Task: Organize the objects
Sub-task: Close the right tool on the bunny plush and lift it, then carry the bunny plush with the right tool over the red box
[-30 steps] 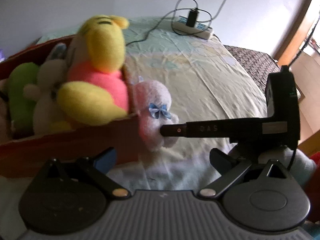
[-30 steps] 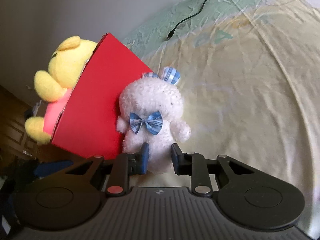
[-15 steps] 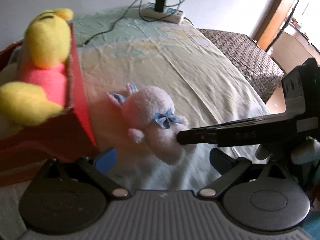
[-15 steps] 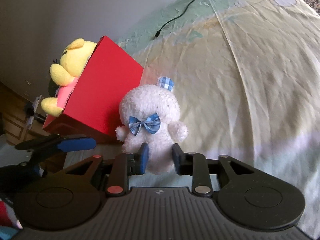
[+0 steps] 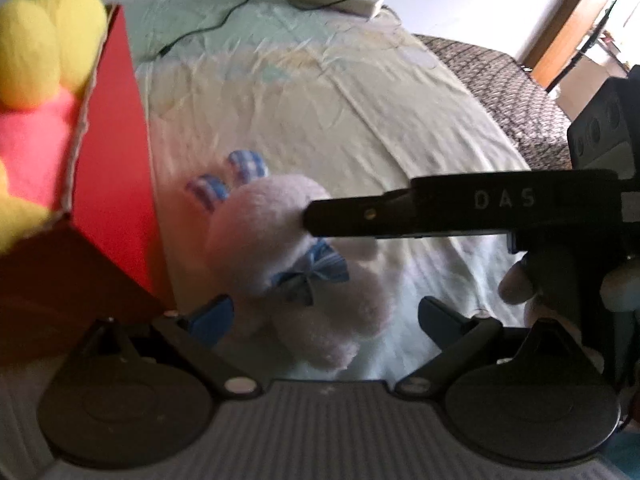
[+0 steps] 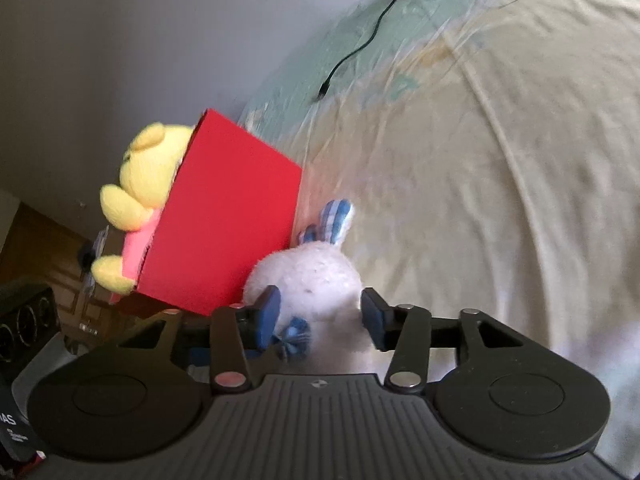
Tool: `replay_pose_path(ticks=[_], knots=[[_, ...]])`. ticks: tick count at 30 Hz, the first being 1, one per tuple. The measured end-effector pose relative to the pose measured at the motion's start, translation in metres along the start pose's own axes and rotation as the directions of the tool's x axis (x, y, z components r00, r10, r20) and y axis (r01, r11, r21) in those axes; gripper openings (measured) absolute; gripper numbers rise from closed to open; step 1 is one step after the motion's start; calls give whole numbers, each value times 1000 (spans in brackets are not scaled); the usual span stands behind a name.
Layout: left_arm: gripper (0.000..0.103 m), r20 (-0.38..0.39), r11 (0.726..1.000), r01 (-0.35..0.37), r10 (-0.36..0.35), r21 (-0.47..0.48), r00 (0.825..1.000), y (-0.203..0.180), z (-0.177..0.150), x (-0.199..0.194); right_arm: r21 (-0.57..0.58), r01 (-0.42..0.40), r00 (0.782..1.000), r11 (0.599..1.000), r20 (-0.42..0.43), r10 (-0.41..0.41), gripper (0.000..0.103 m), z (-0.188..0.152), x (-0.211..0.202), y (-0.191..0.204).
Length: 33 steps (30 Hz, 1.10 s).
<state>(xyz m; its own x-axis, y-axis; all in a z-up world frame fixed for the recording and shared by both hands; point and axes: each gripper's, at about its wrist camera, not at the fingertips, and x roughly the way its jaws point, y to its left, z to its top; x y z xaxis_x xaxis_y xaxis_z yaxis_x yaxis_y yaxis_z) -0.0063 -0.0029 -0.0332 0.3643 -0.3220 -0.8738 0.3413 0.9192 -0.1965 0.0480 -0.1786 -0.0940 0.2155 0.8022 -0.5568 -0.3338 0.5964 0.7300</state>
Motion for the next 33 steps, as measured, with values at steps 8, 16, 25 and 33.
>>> replay_pose_path(ticks=[8, 16, 25, 33], knots=[[90, -39, 998, -17, 15, -56, 999, 20, 2, 17, -10, -68, 993, 998, -93, 67, 59, -1, 29, 7], [82, -46, 999, -15, 13, -48, 999, 21, 4, 21, -44, -69, 992, 997, -104, 64, 53, -2, 24, 10], [75, -10, 998, 24, -23, 59, 1000, -1, 8, 11, 31, -50, 998, 998, -26, 51, 53, -13, -11, 0], [75, 105, 989, 44, -59, 140, 993, -17, 21, -25, 0, -67, 989, 998, 130, 67, 53, -10, -46, 23]])
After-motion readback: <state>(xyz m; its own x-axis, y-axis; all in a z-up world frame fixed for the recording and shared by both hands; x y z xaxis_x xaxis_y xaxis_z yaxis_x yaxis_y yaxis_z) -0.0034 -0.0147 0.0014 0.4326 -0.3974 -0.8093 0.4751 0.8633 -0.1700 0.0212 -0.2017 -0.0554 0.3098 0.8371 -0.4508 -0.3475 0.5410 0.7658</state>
